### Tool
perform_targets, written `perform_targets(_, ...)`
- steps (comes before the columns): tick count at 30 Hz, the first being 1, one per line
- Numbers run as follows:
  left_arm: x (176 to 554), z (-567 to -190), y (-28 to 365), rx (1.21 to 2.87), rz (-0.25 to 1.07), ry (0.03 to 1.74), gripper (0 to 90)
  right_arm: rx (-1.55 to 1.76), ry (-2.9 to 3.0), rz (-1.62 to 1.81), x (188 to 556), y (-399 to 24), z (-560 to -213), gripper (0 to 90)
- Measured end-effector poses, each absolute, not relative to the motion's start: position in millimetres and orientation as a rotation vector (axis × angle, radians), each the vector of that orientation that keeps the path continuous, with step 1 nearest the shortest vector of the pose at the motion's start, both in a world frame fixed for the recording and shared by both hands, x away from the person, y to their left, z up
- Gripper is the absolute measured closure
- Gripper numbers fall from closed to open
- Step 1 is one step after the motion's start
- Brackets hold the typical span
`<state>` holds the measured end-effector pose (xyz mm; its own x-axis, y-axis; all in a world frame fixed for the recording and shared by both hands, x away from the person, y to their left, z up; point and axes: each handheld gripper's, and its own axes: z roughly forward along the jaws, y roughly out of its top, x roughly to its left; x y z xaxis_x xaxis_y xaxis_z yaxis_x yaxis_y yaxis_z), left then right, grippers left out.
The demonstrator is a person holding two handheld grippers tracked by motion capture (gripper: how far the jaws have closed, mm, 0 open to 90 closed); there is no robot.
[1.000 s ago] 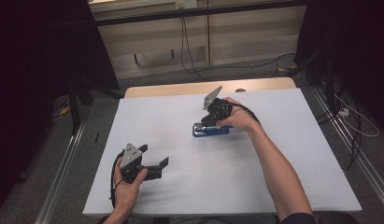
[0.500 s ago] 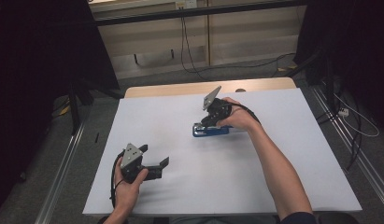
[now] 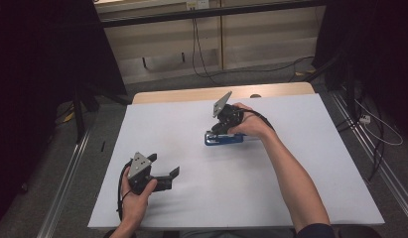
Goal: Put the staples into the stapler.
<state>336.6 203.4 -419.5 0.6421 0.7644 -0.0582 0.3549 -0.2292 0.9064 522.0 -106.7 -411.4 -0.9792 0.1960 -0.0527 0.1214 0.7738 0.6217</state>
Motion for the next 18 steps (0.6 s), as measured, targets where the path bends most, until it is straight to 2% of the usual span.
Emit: perform_targets(18,336.8,-419.9,203.2,1.833,0.493,0.898,4.4,0.229,2.838,0.984,521.5,-103.4,-409.4,79.2)
